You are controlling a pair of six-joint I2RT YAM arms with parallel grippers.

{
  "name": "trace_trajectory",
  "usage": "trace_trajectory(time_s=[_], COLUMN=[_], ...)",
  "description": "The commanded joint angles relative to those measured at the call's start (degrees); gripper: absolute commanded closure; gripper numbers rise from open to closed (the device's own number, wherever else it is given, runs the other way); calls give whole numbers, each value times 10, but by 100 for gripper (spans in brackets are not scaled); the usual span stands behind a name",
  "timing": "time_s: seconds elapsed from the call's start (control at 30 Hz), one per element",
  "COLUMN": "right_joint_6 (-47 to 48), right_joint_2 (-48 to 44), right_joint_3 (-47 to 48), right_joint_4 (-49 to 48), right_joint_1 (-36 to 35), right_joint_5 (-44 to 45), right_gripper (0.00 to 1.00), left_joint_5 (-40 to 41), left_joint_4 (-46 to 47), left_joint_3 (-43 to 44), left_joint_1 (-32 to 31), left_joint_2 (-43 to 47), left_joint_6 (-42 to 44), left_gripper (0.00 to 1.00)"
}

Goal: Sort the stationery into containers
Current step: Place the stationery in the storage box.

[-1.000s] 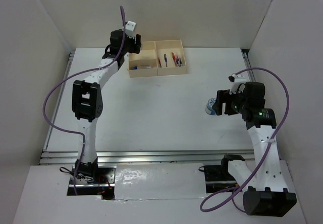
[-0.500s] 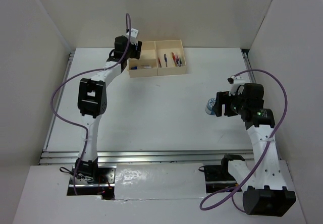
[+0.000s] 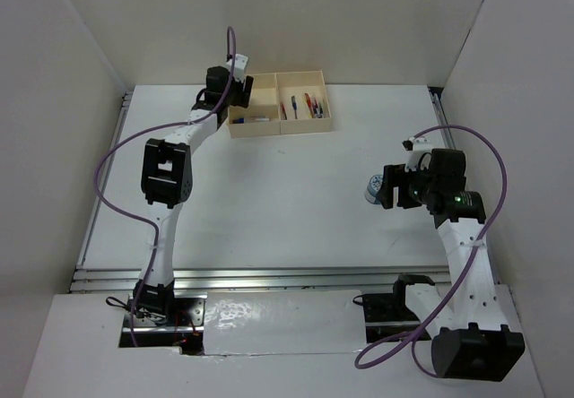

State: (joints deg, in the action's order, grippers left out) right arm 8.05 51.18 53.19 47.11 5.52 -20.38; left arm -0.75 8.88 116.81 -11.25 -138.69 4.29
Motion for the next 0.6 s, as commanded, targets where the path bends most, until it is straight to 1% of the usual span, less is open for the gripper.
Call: trace_trajectory(time_s=[0.0,0.23,0.33,0.5,0.57], right_joint_6=[2,2,3,2,-1], right_joint_2=[6,9,10,10,10], right_joint_3=[1,0,-1,-5,-6], right_joint_4=[-26,-29,-29,-31,-33], right_joint_1=[4,5,4,5,5], right_joint_5=[-4,-3,-2,-3,-3], right_gripper=[20,20,20,20,19], left_joint_5=[4,4,25,31,34], left_joint_4=[42,25,20,10,10], left_joint_3=[38,55,61,67,68], left_joint_1=[0,0,1,0,0], left_joint_2=[-4,-15,-18,-24,-25], left_joint_6=[7,5,3,-3,-1], left_gripper=[58,47,45,43,41])
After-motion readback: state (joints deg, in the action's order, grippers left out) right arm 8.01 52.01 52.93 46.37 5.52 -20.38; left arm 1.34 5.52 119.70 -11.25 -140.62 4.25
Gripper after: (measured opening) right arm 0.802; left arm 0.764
